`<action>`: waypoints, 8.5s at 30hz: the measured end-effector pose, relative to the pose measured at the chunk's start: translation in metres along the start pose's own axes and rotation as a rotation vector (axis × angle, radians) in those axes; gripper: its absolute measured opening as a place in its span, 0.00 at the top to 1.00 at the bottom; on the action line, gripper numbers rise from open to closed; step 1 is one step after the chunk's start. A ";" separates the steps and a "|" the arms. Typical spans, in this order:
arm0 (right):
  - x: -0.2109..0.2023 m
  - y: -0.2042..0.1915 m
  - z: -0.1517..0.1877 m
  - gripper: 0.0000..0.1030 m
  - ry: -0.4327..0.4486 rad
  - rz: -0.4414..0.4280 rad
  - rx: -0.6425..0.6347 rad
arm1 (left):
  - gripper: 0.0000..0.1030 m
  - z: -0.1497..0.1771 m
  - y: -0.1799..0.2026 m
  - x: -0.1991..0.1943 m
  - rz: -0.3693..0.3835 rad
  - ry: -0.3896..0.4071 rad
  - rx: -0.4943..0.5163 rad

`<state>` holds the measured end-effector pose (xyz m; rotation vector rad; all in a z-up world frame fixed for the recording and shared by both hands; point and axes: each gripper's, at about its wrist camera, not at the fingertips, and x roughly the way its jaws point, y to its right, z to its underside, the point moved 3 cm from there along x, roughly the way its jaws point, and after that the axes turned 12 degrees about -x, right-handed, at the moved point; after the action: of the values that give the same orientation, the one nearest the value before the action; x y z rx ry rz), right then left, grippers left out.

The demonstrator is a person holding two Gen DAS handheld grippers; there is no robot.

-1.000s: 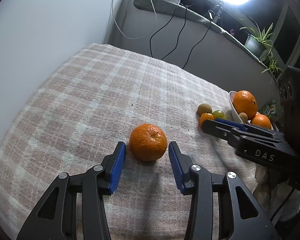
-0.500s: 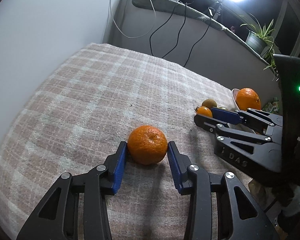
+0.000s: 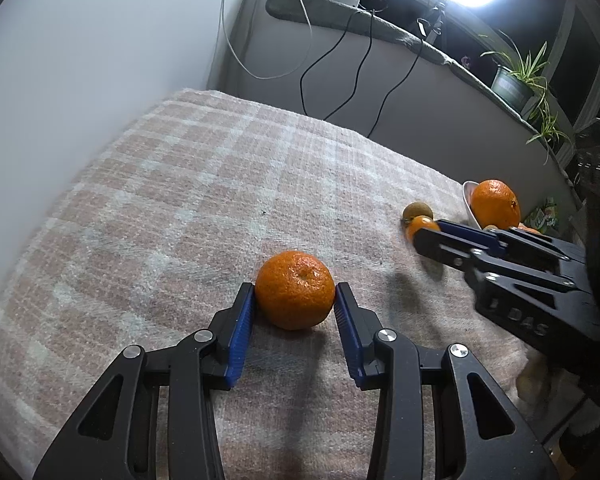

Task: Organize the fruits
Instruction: 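Move the right gripper to the small orange tomato and close on it, then carry the small orange tomato with the right gripper over the plate, then open the right gripper to drop the tomato into the plate, then move the right gripper toward the green fruit on the cloth, then close the right gripper on the green fruit while the left gripper closes on the kiwi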

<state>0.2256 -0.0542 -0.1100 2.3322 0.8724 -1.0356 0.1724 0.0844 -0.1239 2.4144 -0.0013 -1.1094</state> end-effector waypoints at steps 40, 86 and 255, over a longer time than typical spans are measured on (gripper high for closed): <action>-0.127 0.149 0.084 0.77 0.156 0.063 0.355 | 0.63 0.014 0.100 -0.004 0.132 -0.019 0.105; -0.090 0.232 0.103 0.77 0.105 0.074 0.432 | 0.63 0.026 0.189 0.038 0.174 -0.086 0.233; 0.005 0.023 0.015 0.63 -0.019 0.090 0.111 | 0.77 -0.060 0.058 0.076 0.271 -0.213 -0.018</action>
<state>0.2369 -0.0777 -0.1199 2.4249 0.7118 -1.0919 0.2771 0.0438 -0.1203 2.1882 -0.3755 -1.2232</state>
